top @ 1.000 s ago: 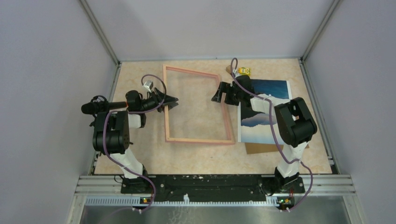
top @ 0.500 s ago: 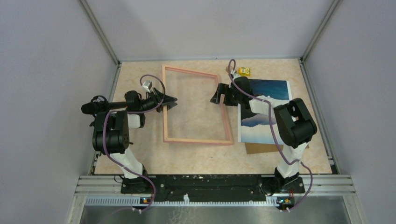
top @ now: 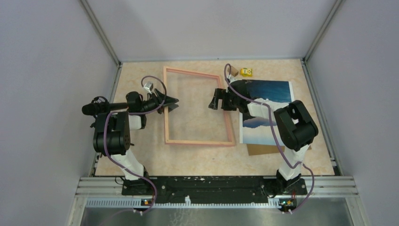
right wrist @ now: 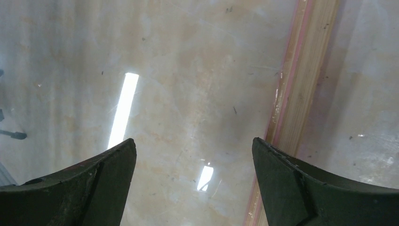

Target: Put the photo into the frame

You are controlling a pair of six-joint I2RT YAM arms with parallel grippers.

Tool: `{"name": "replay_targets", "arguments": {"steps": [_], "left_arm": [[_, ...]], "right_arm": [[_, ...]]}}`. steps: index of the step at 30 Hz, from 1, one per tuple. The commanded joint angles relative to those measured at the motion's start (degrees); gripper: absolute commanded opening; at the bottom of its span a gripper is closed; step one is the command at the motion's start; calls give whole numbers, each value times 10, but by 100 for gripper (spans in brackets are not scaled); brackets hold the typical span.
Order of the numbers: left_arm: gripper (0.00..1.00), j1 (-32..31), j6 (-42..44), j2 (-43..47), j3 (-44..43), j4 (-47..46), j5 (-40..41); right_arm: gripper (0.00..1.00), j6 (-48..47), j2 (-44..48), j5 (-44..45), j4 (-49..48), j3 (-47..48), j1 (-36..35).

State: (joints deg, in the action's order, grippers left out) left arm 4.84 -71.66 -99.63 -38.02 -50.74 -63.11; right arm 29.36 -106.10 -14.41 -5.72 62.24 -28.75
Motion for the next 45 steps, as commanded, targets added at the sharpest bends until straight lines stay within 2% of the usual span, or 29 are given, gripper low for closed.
{"name": "replay_targets", "arguments": {"steps": [1, 5, 8, 12, 21, 25, 35, 40, 43, 45], "left_arm": [[60, -2, 31, 7, -5, 6, -1], [79, -1, 111, 16, -23, 137, 9], [90, 0, 200, 24, -57, 283, 42], [98, 3, 276, 11, -105, 413, 77], [99, 5, 379, -35, -185, 623, 186], [98, 4, 389, -34, -198, 662, 245], [98, -46, 413, 7, -291, 817, 512], [99, -115, 434, 45, -360, 888, 651], [98, -211, 473, 64, -443, 942, 755], [98, -280, 510, 81, -487, 957, 795]], "right_arm": [[91, -11, 29, 28, 17, 6, -2], [91, -7, 48, 28, 17, 0, -2], [91, -7, 56, 29, 17, -5, -2], [91, -7, 61, 29, 17, -8, -1], [91, -6, 65, 31, 14, -14, 4], [91, -5, 66, 30, 12, -14, 4], [91, -6, 67, 37, 15, -17, 8], [91, -8, 66, 51, 33, -19, 21], [91, -12, 66, 75, 53, -20, 35], [91, -16, 64, 97, 82, -16, 41]]}}
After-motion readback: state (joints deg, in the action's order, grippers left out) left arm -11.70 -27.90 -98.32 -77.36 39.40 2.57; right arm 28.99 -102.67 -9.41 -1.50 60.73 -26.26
